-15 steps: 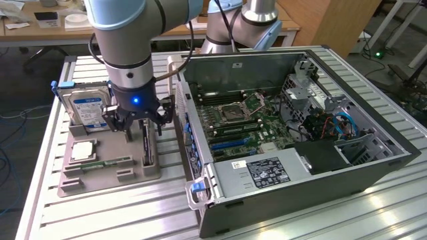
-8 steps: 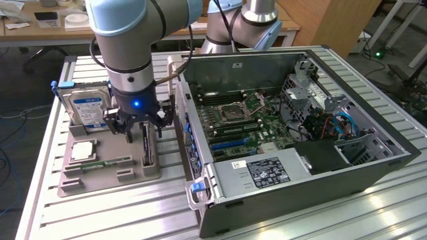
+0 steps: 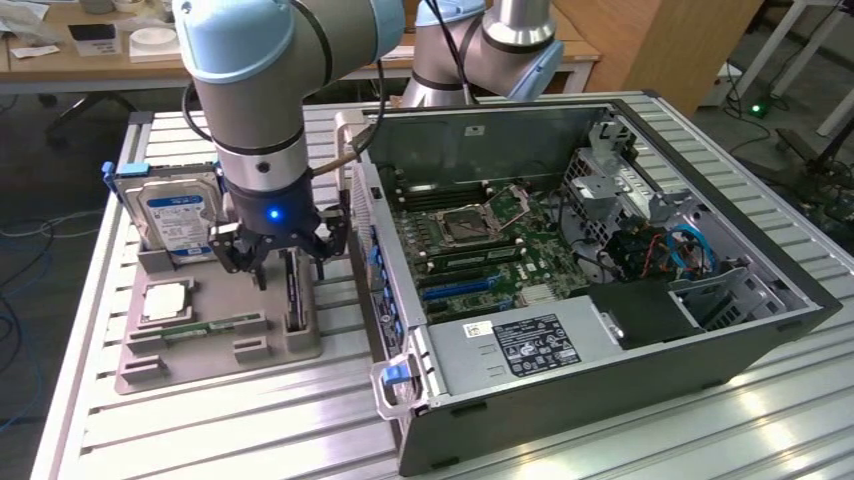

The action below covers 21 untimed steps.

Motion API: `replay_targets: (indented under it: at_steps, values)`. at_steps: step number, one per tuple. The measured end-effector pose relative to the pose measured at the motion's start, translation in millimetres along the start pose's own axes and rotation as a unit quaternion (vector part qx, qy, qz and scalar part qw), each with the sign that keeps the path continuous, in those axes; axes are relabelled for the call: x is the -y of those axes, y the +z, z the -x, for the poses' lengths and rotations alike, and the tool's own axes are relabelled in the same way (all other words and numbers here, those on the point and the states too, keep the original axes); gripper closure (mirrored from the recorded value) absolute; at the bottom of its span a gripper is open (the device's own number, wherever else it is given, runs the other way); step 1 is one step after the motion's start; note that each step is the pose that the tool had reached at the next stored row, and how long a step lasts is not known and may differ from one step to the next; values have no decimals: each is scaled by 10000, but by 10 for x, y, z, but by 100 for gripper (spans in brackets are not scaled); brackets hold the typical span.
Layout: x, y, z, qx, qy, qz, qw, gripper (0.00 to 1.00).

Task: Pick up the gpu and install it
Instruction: 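Pick up the gpu and move the gpu toward the slot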

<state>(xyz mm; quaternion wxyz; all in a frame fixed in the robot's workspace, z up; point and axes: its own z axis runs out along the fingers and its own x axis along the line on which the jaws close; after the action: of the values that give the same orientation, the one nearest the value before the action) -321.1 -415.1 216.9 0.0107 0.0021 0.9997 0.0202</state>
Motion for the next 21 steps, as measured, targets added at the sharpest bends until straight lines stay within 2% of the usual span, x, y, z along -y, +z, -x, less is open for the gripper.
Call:
replay_targets:
  at_steps: [4,5,6,8,11,12,21]
  values:
    - [0,1,0,1,0,0,10000,29]
    - [0,1,0,1,0,0,10000,36]
    - [0,1,0,1,0,0,10000,36]
    - [0,1,0,0,0,0,10000,48]
    - [0,1,0,1,0,1,10000,54]
    - [0,1,0,1,0,1,10000,60]
    - [0,1,-2,1,0,1,10000,62]
